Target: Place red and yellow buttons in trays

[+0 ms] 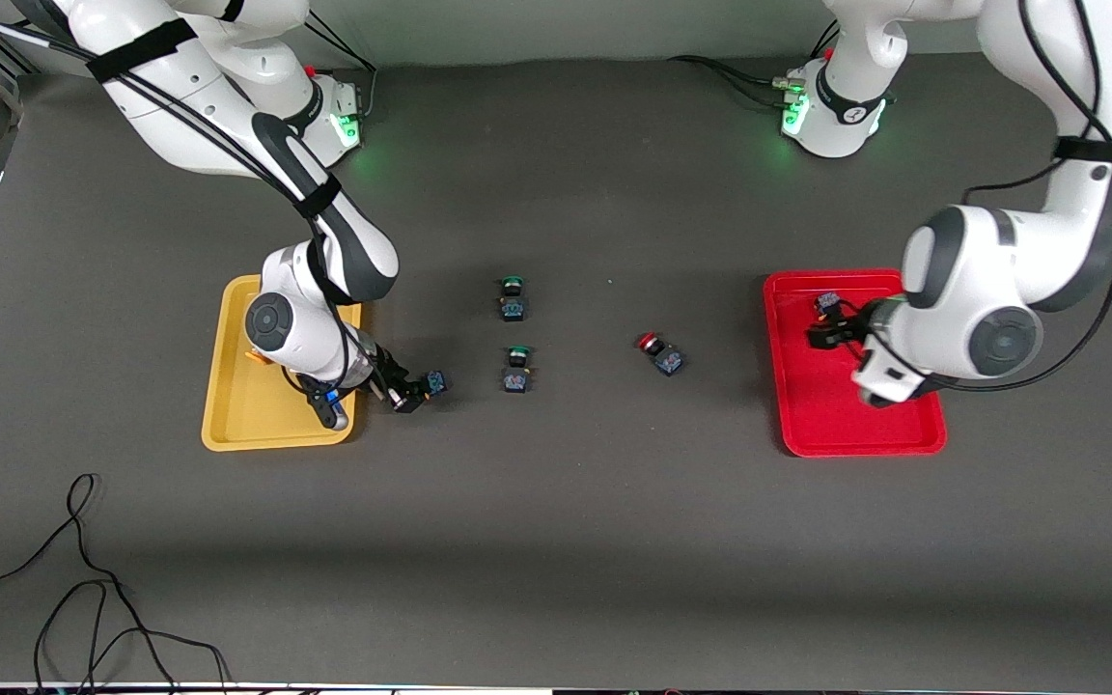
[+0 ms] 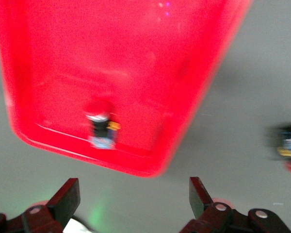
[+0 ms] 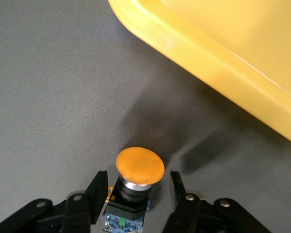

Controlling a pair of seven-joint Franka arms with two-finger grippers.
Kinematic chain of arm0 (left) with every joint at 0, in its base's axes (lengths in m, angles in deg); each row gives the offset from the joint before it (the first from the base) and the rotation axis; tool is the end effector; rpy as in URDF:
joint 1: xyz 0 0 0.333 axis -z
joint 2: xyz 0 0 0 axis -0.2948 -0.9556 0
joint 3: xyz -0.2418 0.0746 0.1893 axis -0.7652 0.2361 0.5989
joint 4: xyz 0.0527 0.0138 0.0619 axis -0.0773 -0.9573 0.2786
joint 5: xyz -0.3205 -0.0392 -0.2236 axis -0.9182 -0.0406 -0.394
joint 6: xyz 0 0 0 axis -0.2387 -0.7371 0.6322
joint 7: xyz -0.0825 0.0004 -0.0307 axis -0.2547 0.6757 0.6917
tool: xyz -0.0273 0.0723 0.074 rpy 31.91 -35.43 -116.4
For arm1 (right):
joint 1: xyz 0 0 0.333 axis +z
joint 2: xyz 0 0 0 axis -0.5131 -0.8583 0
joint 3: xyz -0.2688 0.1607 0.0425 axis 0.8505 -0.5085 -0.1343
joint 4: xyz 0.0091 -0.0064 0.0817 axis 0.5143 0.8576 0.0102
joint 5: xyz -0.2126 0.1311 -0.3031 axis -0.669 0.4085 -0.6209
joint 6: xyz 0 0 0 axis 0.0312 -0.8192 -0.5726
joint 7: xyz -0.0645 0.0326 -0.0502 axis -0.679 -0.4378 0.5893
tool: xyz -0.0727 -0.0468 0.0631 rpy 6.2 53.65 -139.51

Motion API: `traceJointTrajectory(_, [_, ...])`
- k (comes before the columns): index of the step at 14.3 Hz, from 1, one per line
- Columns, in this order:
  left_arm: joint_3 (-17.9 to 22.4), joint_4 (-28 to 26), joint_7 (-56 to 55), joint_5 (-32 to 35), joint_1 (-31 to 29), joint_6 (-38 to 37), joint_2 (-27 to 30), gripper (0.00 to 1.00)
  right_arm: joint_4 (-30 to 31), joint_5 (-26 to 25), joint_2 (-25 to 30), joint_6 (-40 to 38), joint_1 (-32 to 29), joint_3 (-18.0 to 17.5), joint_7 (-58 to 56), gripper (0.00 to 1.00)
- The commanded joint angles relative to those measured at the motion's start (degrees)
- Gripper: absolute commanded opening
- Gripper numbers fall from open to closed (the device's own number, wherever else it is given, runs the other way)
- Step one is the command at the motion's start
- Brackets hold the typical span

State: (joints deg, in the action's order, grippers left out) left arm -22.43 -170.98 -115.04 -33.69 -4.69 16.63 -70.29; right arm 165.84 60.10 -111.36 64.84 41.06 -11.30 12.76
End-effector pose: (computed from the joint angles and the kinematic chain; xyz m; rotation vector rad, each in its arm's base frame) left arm 0.5529 -0.1543 0.3249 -2.9915 -0.5671 0.6379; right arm 0.5486 0.2041 0.1818 -2.6312 1.3669 0.1955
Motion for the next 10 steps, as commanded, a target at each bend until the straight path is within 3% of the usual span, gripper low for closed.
traceJointTrajectory(1, [0.57, 5.77, -14.14, -4.84, 10.28, 3.39, -6.53, 1.0, -1.08, -0.11, -0.98, 0.38, 0.18, 0.16, 0.84, 0.29])
traceJointTrajectory(4, [0.57, 8.77, -23.56, -6.09, 16.44, 13.75, -13.83, 1.0, -0.99, -0.11, -0.63, 0.12, 0.09, 0.16, 0.84, 0.07])
traceJointTrajectory(7, [0.57, 8.68, -24.12, -5.65, 18.31, 20.63, -18.24, 1.0, -0.64, -0.2, 3.05, -3.46, -0.08, 0.86, -0.12, 0.06])
traceJointTrajectory(10, [0.57, 8.42, -23.76, -5.48, 18.66, 23.54, -20.09, 0.94, -0.38, -0.2, 10.42, -17.42, -0.26, 7.7, -11.68, 0.06])
